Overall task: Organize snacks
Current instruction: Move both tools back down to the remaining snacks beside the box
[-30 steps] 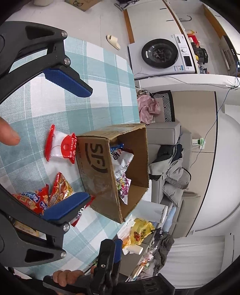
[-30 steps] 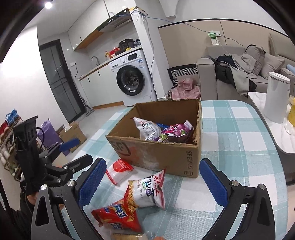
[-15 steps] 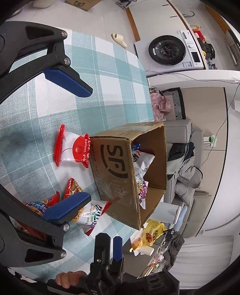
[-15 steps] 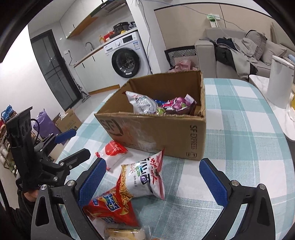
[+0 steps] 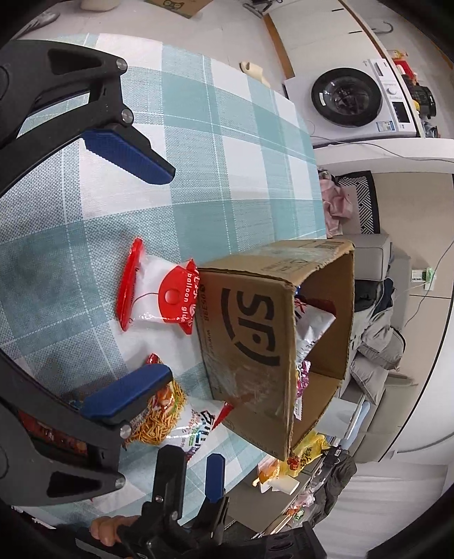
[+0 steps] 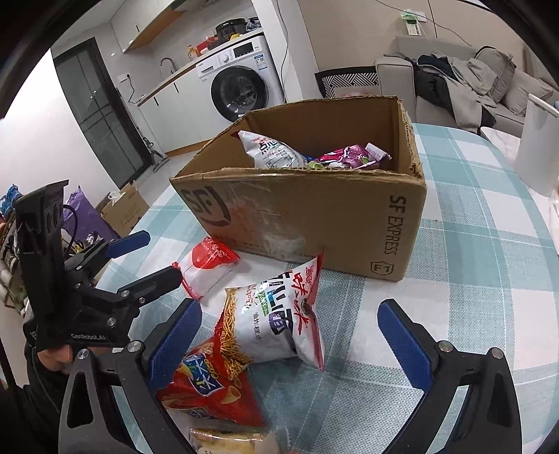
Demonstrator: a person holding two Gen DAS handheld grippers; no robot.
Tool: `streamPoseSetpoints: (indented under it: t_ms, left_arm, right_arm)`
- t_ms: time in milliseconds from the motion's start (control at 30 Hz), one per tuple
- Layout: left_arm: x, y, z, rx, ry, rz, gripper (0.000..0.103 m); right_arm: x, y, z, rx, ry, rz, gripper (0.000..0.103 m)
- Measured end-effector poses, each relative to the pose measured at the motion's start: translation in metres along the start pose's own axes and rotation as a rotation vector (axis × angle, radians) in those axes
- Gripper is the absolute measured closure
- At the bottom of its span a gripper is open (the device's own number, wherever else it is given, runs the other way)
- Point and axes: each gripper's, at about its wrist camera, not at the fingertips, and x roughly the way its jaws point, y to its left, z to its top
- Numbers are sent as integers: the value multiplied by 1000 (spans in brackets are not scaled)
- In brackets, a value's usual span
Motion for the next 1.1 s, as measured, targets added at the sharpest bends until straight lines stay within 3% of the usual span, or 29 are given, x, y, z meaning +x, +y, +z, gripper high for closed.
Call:
streamPoseSetpoints:
  t_ms: [333, 700, 933, 1100]
  left_arm:
    - [22, 8, -4, -31, 65, 15, 1]
    - [42, 9, -5, -32, 101, 22, 1]
    - [52, 7, -2, -19, 123, 28, 1]
    - [57, 5, -3, -4, 140, 15, 11]
  right_arm:
    - [17, 1, -4, 17, 35, -31, 0]
    - [27, 4, -7, 31, 56, 23, 3]
    - [32, 15, -10, 5, 74, 56, 16]
    - [35, 13, -11, 10, 79, 62, 22]
